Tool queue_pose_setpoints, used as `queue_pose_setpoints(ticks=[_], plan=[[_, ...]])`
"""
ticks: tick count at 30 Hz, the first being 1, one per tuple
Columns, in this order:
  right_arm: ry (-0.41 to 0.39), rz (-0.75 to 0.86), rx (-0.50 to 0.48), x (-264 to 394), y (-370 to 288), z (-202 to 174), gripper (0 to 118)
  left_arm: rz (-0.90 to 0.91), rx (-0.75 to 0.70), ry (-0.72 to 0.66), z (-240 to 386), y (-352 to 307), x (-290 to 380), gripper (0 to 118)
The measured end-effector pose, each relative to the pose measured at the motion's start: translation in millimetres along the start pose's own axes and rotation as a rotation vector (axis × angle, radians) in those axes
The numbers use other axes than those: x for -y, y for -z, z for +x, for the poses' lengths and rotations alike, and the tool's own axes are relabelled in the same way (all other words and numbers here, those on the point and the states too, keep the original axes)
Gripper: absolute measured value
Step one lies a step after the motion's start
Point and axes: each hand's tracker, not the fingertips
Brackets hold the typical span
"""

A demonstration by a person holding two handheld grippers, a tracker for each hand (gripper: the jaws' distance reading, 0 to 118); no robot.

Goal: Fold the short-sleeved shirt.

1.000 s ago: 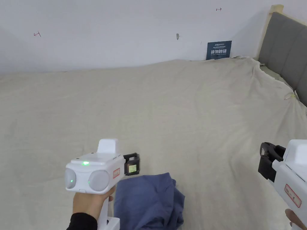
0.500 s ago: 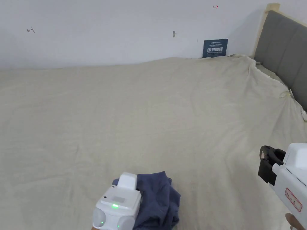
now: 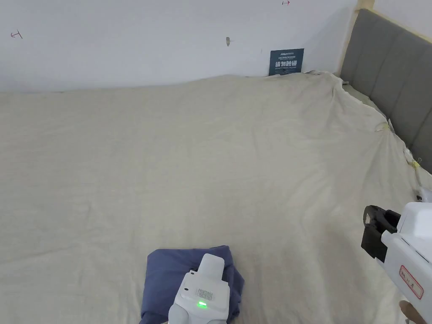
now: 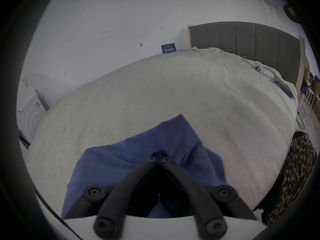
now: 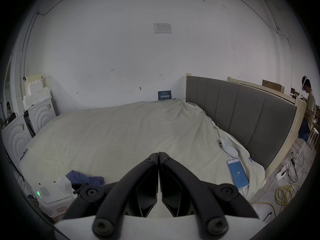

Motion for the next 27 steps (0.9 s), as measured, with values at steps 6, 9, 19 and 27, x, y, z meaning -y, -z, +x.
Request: queue_pose_setpoints(ticks=[6,9,19,27], plan=[[-0.001,-0.006,-0.001,2,2,0,0,0.01,0.019,0.022,16,1,2,0],[-0.002,-0.005,-0.002,2,3,0,0,0.012,0.023,0.012,15,0,1,0],[-0.017,0.039,-0.031,-10,-1,-10,0,0.219,0.134,-0.18,-53,-73,-57,0],[-0.048,0.117,-0.085,-31,-5,-41,0,0.373,0.064,-0.216,-119,-133,-94,0]])
